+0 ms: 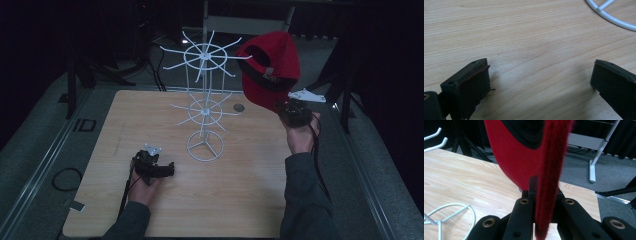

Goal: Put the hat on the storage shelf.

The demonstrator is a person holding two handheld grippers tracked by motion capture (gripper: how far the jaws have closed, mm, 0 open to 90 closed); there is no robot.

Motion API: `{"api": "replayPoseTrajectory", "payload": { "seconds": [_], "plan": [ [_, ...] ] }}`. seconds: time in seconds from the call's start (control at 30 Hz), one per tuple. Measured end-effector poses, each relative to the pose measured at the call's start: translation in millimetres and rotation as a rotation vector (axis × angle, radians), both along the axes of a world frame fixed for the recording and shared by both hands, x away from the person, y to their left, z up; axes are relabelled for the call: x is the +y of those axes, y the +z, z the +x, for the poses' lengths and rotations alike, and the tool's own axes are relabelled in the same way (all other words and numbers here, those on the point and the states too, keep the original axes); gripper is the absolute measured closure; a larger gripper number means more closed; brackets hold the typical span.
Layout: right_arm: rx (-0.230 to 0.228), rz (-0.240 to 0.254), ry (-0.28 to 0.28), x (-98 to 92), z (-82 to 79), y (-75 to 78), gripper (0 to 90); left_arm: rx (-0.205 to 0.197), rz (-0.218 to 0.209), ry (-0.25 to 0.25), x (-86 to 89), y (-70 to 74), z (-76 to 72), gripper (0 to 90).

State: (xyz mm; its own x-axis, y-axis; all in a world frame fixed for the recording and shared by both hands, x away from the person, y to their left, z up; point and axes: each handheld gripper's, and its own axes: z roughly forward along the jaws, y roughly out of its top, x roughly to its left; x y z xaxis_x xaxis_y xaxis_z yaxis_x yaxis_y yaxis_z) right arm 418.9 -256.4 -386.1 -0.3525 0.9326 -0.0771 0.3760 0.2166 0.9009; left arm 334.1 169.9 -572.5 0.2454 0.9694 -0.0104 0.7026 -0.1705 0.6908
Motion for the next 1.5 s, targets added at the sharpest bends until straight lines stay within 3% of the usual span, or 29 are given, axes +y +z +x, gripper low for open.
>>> {"api": "replayPoseTrajectory", "payload": {
  "seconds": [0.47, 1.5],
  "plan": [
    [-0.016, 0.012, -0.005, 5.0, 0.2, 13.5, 86.0, -0.001, 0.0, 0.0, 0.0, 0.0, 0.0, 2.7],
    [-0.024, 0.056, -0.018, 15.7, -0.7, 23.7, 86.0, -0.001, 0.001, -0.005, -0.1, 0.0, -0.1, 2.7]
  ]
}}
